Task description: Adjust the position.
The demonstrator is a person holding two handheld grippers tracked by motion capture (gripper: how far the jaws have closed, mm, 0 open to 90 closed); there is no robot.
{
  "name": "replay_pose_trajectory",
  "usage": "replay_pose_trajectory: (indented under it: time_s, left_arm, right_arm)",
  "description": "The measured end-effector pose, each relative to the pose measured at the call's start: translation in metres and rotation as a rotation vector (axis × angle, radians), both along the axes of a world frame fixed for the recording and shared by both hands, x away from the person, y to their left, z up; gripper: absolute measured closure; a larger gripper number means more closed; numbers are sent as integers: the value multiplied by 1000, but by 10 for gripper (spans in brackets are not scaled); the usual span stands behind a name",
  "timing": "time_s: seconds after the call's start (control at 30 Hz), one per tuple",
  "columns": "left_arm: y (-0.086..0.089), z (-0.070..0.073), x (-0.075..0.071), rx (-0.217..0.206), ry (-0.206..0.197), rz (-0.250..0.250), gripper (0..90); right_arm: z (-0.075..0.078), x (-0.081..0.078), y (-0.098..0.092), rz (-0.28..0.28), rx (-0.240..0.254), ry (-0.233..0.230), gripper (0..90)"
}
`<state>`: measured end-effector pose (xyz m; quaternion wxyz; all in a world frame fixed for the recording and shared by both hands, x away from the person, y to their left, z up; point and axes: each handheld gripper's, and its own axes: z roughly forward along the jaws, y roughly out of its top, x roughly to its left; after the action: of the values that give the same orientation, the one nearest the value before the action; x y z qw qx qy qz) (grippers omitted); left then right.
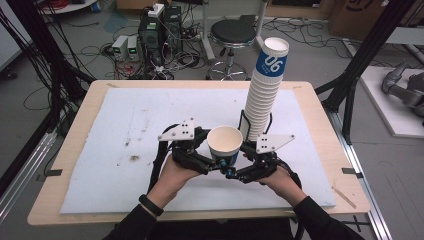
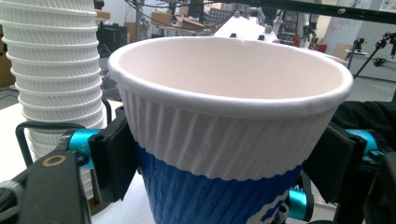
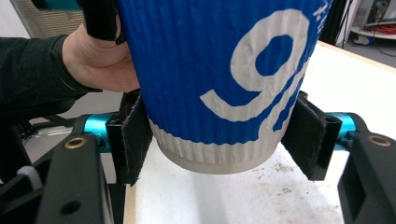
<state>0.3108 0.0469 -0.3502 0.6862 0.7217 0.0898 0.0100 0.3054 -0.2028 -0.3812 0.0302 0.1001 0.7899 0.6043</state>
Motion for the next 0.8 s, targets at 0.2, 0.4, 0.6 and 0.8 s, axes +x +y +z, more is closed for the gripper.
replay_pose_trajectory:
  time_s: [0.2,0.4,0.6,0.8]
  left_arm:
    - [-1,-1,0,-2,0,-5,236]
    - [-2,-3,-1,8,-5,-9,237]
    - [-4,-3,-1,9,-10,-15,239]
    - [-5,-4,-1,8,-8,-19,239]
  right_arm:
    - [0,0,0,19,12,9,253]
    - [4,-2,2,14,36,19,212]
    - [5,-3,2,3,49,13,241]
    - [5,-2,1,2,50,17,277]
